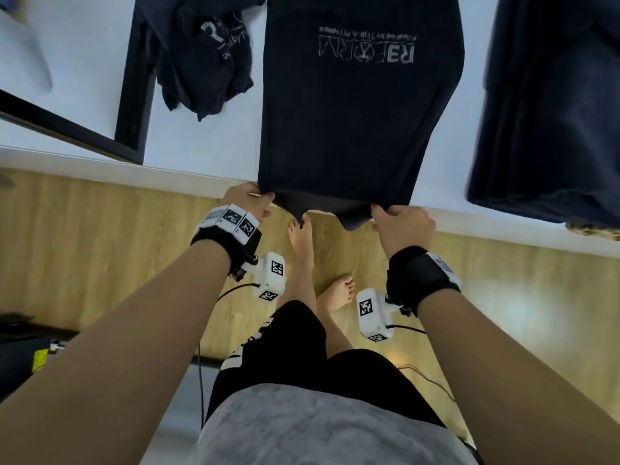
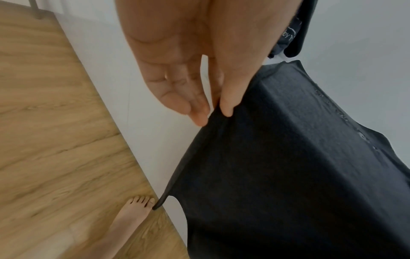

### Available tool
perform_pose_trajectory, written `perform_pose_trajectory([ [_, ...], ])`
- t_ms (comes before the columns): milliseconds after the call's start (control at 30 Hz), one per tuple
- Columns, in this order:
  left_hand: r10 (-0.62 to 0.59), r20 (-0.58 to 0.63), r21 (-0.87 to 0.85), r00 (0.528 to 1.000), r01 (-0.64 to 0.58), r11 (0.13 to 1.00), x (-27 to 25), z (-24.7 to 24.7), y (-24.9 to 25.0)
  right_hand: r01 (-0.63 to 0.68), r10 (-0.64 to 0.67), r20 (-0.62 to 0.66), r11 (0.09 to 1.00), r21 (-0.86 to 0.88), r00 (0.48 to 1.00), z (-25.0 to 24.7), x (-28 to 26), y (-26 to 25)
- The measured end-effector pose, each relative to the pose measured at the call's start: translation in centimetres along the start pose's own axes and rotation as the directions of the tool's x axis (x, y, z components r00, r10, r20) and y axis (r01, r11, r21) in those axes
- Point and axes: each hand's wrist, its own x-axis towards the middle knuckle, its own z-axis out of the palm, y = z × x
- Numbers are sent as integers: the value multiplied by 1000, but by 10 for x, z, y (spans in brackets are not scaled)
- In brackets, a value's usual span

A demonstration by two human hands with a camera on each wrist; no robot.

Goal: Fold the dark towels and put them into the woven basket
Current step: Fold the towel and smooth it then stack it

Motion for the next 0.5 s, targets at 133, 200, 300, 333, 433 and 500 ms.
perform_pose_trajectory([
  [133,16,12,49,1000,-16,999,-17,-6,7,2,-2,-22,1000,3,1000,-19,-4,2],
  [200,43,-5,86,999,-42,995,-31,-13,17,6,-6,-22,1000,17,1000,-34,-9,1],
  [300,74,-50,71,996,-70,995,-51,-27,37,14,-13,-14,992,127,1000,-58,-16,-5],
  [333,81,-69,78,994,-75,994,-57,-32,45,26,-24,-11,988,149,1000,-65,-18,-8],
  [433,124,-129,93,984,-113,989,-70,-54,68,60,-54,-35,972,229,998,-89,-19,-21],
  [500,171,-180,107,969,-153,982,-72,-70,83,86,-64,-88,958,272,994,-104,-15,-31],
])
